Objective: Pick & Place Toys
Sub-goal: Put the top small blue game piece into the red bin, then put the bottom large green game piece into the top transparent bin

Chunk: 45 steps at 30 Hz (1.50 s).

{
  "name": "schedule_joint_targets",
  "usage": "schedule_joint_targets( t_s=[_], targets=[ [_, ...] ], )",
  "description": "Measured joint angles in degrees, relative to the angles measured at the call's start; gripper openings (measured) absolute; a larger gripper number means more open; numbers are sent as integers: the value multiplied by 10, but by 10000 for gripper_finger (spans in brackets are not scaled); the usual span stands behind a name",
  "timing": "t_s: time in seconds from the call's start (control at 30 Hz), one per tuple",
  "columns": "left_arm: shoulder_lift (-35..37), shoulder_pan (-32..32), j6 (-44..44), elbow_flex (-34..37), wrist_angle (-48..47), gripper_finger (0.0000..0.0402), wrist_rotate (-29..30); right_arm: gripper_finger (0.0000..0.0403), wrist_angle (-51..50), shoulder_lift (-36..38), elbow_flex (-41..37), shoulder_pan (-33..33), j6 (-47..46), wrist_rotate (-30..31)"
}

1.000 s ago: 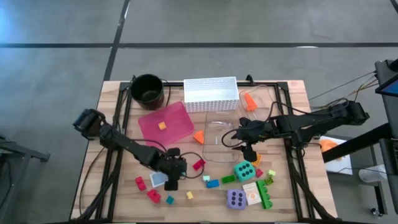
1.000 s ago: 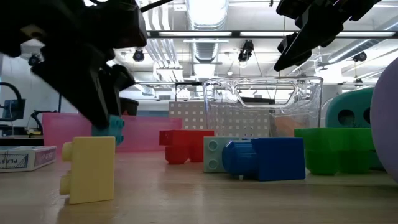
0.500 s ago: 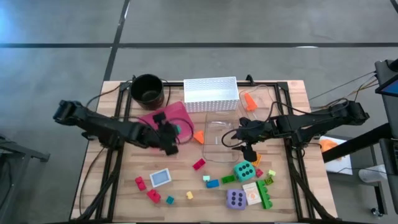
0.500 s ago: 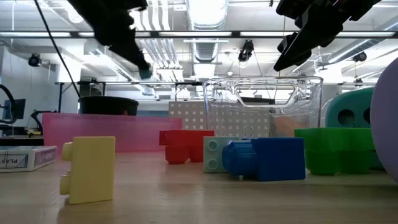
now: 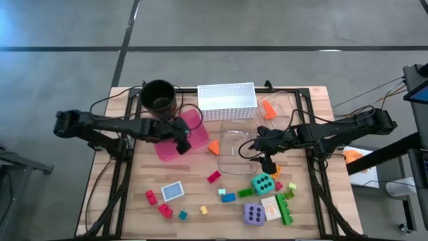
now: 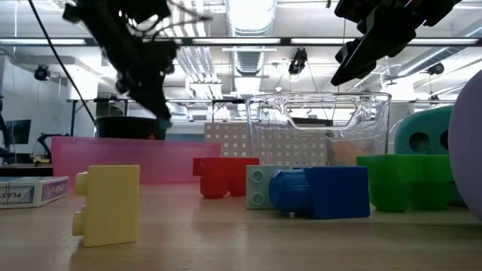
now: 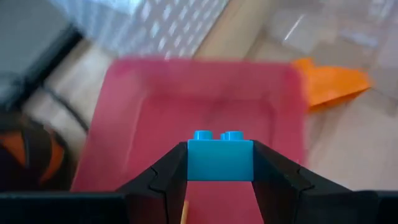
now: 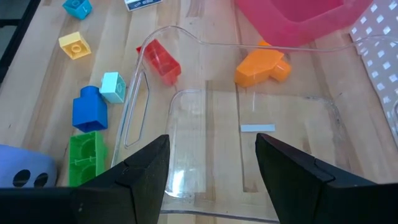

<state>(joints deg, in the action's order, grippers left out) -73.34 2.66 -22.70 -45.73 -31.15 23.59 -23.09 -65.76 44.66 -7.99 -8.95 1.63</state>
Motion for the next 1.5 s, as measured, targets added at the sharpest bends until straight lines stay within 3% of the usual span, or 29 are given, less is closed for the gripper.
schedule_joint_targets(
  t_s=[0.23,0.47,0.6,0.77,1.1,1.33,1.5],
  targets=[
    [0,54,-3,53,19,153,-3,237,0,0,0,0,1,0],
    [0,64,-1,93,35,155,-29,237,1,0,0,0,1,0],
    [0,64,0,106,47,176,-67,237,1,0,0,0,1,0],
    [0,64,14,117,75,213,-67,237,4,0,0,0,1,0],
    [0,64,19,100,107,242,-69,237,12,0,0,0,1,0],
    [1,49,51,58,108,242,-144,237,12,0,0,0,1,0],
    [1,-5,53,41,127,242,-190,237,12,0,-1,0,1,0]
  ],
)
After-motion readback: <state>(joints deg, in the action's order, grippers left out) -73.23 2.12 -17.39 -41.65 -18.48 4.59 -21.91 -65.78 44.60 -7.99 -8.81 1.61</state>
